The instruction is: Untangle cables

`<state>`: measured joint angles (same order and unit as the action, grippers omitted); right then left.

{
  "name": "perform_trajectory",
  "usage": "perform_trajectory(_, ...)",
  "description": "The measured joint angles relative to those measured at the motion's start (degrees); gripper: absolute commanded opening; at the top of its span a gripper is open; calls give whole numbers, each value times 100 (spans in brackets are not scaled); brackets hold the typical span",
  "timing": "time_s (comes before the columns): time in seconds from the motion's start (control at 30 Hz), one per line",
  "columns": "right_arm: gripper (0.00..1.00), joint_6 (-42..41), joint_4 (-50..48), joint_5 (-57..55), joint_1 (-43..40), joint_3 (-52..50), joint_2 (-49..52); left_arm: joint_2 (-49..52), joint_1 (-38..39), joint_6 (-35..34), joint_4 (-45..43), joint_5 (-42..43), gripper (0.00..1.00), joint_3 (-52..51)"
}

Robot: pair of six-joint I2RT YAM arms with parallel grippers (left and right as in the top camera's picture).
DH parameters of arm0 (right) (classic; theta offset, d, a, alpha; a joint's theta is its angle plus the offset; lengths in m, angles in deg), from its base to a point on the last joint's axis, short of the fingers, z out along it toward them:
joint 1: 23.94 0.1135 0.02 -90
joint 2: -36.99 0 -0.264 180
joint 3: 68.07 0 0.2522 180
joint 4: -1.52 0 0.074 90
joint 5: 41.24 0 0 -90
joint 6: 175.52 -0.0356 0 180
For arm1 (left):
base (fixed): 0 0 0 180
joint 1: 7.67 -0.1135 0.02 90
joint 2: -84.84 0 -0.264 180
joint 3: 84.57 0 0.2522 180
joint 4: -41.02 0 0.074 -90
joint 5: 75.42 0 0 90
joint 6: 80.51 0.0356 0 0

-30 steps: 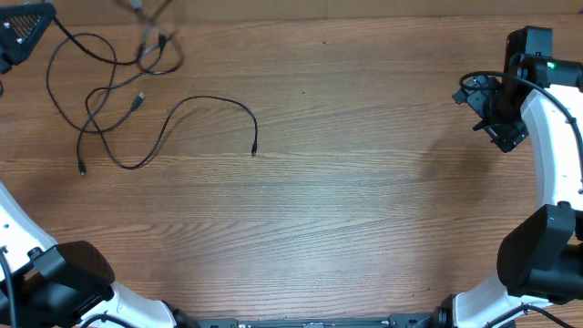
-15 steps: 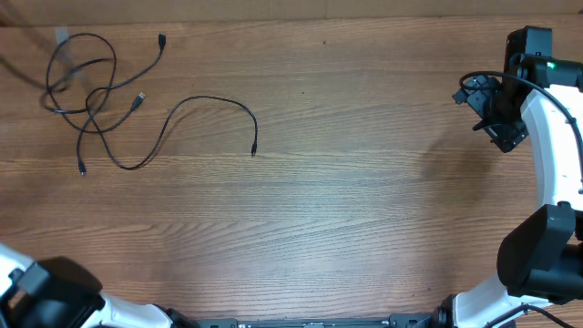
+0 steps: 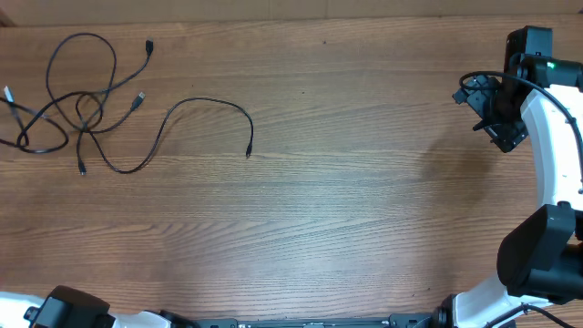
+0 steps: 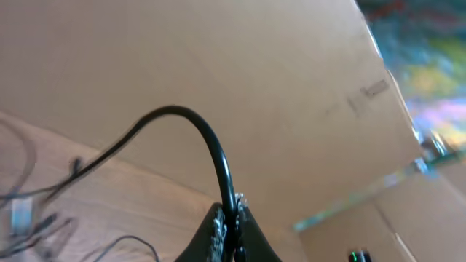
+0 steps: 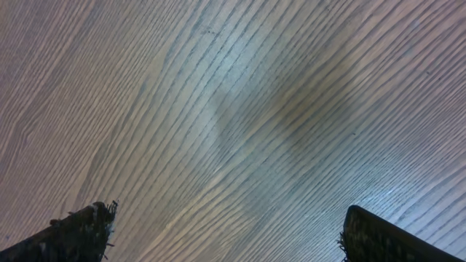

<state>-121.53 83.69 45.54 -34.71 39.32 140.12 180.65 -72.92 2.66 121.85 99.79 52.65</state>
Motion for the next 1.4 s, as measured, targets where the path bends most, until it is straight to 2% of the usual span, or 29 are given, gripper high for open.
perform_trajectory(0.27, 100, 0, 2, 2, 0, 0, 0, 13, 1353, 1821, 107, 299, 4, 0)
perform_trajectory(0.4, 100, 0, -4, 2, 0, 0, 0, 70, 1934, 2199, -155, 343, 5, 0)
perform_trajectory(0.5, 100, 0, -4, 0, 0, 0, 0, 107, 2094, 2179, -715, 378, 4, -20)
perform_trajectory(0.67, 100, 0, 0, 2, 0, 0, 0, 107, 2079, 1709, -1875, 374, 4, -22)
perform_trajectory(0.8, 100, 0, -4, 4, 0, 0, 0, 105, 1873, 337, -2850, -192, 4, -13)
perform_trajectory(0.9, 100, 0, 0, 2, 0, 0, 0, 107, 1464, -632, -3016, -503, 4, -13)
perform_trajectory(0.97, 100, 2, -4, 4, 0, 0, 0, 105, 1172, -997, -3005, -551, 4, -13)
perform_trajectory(1.17, 100, 2, 0, 4, 0, 0, 0, 105, 164, -1534, -2326, -669, 4, -7)
perform_trajectory(1.23, 100, -2, 0, 2, 0, 0, 0, 83, -142, -1532, -1659, -837, 4, -2)
perform_trajectory(1.3, 100, -2, -2, 7, 0, 0, 0, 61, -365, -1381, -671, -1344, 4, 13)
perform_trajectory(1.4, 100, 0, 0, 7, 0, 0, 0, 46, -435, -1342, 793, -3067, 4, 0)
